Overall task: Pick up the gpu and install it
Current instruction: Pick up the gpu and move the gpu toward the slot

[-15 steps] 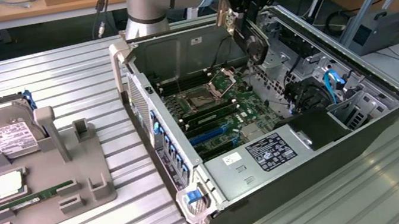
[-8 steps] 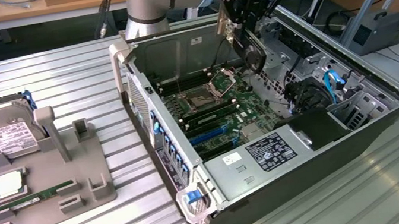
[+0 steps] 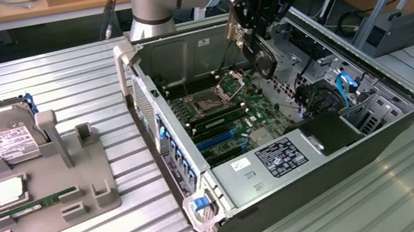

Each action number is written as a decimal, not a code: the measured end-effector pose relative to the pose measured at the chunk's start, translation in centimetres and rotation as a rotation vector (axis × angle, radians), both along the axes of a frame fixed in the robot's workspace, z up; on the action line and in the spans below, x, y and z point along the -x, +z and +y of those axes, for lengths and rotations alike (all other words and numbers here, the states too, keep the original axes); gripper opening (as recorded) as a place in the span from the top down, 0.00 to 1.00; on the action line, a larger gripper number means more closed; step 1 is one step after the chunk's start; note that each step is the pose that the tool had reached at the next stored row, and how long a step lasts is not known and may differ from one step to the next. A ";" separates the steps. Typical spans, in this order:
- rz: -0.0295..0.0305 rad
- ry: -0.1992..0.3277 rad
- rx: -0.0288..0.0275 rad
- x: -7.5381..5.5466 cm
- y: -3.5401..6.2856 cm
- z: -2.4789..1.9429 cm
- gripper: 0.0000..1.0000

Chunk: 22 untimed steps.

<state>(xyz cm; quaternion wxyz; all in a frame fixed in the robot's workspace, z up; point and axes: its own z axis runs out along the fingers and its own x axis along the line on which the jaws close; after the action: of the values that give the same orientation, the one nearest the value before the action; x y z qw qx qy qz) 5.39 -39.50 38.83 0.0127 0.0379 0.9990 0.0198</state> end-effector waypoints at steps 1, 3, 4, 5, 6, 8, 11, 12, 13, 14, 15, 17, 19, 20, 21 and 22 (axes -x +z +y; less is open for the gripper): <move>0.0000 0.000 0.0001 0.0 -0.10 0.00 0.73; 0.0000 0.000 0.0006 -0.3 -0.49 0.00 0.73; 0.0000 0.000 0.0007 -0.4 -0.65 0.00 0.73; 0.0001 0.000 0.0009 -0.6 -0.84 0.00 0.73; 0.0001 0.000 0.0012 -0.8 -0.93 0.00 0.73; 0.0001 0.005 0.0015 -1.0 -1.14 0.00 0.73; 0.0003 0.054 0.0015 -1.5 -1.54 0.00 0.73; 0.0007 0.074 0.0016 -1.7 -1.70 0.00 0.73; 0.0012 0.089 0.0016 -1.9 -1.89 -0.01 0.73; 0.0013 0.098 0.0016 -2.0 -2.02 -0.01 0.73; 0.0016 0.105 0.0017 -2.0 -2.20 -0.04 0.73; 0.0020 0.110 0.0017 -2.1 -2.59 -0.17 0.73; 0.0022 0.114 0.0017 -2.1 -3.04 -0.35 0.73; 0.0023 0.116 0.0018 -2.1 -3.22 -0.40 0.73; 0.0023 0.118 0.0017 -2.2 -3.39 -0.44 0.73; 0.0025 0.121 0.0016 -2.3 -3.68 -0.49 0.73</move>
<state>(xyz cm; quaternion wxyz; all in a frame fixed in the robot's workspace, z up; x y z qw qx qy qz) 7.71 -39.98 35.15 0.0103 -0.0225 0.9995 0.0196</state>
